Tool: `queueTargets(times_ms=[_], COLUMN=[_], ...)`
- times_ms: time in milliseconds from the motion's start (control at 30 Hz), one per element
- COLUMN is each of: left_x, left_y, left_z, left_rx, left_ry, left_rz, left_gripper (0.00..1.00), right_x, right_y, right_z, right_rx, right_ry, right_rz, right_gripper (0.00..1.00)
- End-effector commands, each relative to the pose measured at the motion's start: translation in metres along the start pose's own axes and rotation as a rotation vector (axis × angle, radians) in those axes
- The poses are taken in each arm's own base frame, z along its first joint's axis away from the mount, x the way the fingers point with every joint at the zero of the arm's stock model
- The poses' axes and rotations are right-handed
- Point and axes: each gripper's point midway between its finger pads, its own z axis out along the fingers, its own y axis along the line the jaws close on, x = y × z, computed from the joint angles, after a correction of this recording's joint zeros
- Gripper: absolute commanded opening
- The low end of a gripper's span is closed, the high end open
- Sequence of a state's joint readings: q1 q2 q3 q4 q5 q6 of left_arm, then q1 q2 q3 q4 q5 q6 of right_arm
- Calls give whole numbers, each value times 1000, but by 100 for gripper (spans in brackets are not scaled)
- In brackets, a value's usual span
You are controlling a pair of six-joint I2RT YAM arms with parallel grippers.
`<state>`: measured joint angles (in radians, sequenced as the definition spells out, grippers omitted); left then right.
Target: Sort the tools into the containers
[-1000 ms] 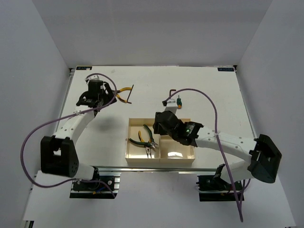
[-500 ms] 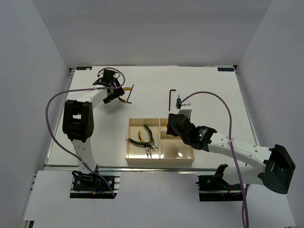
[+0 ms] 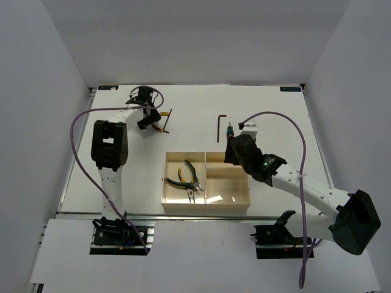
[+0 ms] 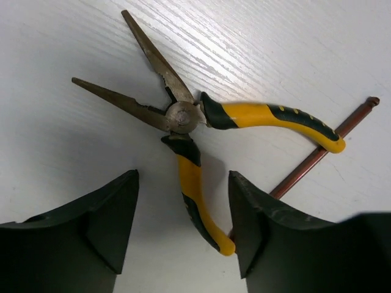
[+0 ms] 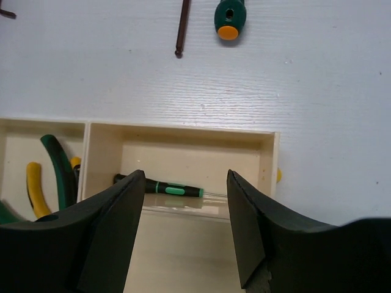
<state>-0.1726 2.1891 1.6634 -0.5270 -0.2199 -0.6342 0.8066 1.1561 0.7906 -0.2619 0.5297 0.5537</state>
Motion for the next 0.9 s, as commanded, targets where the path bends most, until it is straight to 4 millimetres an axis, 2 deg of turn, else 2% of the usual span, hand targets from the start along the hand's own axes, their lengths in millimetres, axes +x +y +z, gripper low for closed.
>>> queueTargets(times_ms=[0,33,200,233,400,533,567,633,767,800,867], left_x=[0,1,10,11,7,-9,-20,-31,-63,-68,-75], left_y=[0,1,13,16,25,28,26,25,14,11,6], left_z=[3,6,8,6,-3,-19,-29,-42,-87,-109,-131], left_rx=[-24,-29,-72,-79,-105,-114,-109,-97,-21,26,89], left_ry=[6,10,27,29,7,-40,-75,-104,-216,-244,-296], left_rz=[2,5,29,32,75,128,133,161,192,190,218], left_gripper=[68,61,39,30,2,0,0,0,0,0,0], right_x=[-27,-27,-28,-30,-23,-22,-22,-20,-18,-18,-17], right_y=[5,3,-7,-11,-23,-28,-31,-34,-38,-39,-42], right_z=[7,9,10,10,10,8,7,8,7,6,4], right_rx=[-31,-27,-23,-19,2,3,7,13,16,15,20], right_ry=[-36,-31,-30,-35,-25,-22,-22,-18,-15,-17,-19], right_rz=[4,4,28,37,47,51,51,47,49,54,59], right_gripper=[62,62,62,63,62,63,62,62,63,63,63])
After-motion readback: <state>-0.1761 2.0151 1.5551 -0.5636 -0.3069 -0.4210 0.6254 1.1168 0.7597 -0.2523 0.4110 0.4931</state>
